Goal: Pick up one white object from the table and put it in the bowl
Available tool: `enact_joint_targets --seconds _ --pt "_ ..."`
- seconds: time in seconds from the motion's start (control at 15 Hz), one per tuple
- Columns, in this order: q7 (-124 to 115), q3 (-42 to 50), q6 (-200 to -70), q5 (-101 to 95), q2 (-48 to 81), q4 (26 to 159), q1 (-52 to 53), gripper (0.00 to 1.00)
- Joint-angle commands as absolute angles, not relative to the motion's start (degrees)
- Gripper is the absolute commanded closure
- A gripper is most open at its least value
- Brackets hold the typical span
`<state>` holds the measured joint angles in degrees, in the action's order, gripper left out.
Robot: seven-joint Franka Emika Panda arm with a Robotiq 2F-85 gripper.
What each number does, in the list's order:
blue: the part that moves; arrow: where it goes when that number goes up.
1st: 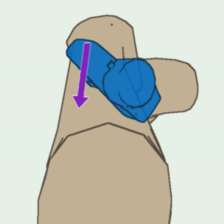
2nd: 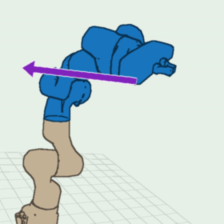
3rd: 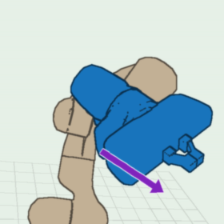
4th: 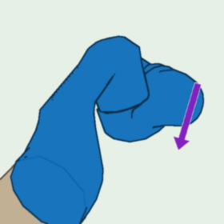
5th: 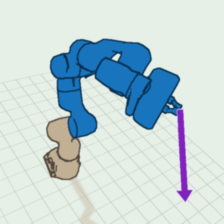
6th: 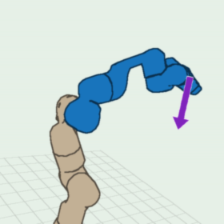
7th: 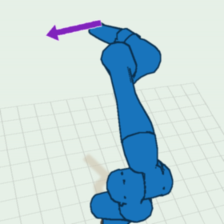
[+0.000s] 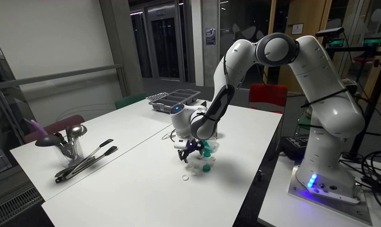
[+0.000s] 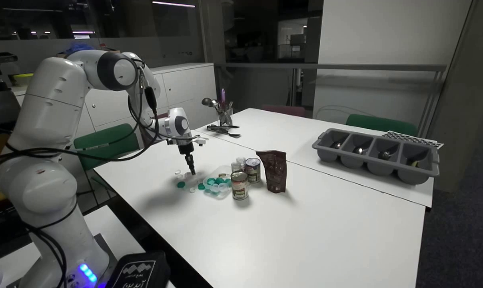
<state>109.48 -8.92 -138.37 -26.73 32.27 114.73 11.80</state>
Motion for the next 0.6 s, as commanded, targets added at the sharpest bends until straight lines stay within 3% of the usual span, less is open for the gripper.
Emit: enact_joint_targets --seconds 0.0,0.53 --pt "109.3 -8.5 -140.2 -28.0 30.4 116.9 10.8 0.00" --pt "111.2 -8.5 -140.7 -27.9 31.4 115.6 9.4 0.00"
